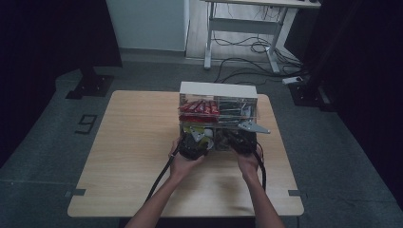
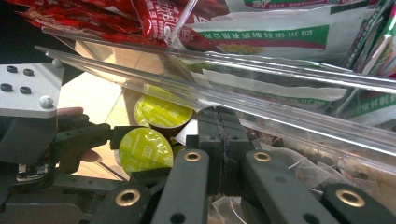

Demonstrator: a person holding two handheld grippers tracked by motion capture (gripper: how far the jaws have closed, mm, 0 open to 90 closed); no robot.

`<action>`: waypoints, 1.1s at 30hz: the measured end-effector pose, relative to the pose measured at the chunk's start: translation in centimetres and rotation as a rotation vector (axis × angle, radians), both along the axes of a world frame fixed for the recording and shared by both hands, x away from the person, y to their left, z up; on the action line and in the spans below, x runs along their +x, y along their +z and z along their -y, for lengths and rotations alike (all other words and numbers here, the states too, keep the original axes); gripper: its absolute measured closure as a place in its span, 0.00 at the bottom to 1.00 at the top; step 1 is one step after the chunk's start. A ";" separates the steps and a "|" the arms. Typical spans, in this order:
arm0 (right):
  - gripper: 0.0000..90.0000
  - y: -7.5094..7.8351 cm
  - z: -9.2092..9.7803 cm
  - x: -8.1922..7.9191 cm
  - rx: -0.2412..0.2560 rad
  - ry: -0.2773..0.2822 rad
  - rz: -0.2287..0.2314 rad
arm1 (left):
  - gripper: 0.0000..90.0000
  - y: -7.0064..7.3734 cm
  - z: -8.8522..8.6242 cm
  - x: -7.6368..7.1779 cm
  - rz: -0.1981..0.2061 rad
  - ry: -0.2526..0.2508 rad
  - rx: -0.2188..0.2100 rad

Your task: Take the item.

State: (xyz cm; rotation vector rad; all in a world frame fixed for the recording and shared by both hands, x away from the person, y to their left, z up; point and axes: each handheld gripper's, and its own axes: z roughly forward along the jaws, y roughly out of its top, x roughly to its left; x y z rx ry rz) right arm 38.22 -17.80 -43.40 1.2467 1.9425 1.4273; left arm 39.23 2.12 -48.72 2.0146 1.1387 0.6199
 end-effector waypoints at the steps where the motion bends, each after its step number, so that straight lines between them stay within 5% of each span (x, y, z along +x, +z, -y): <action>1: 0.99 0.0 0.0 0.0 0.000 0.000 0.001 | 0.45 0.0 -0.1 0.0 0.004 0.001 -0.002; 33: 0.99 0.1 -0.5 -0.1 -0.015 -0.011 0.003 | 0.45 4.3 -4.9 -4.1 0.063 -0.063 -0.117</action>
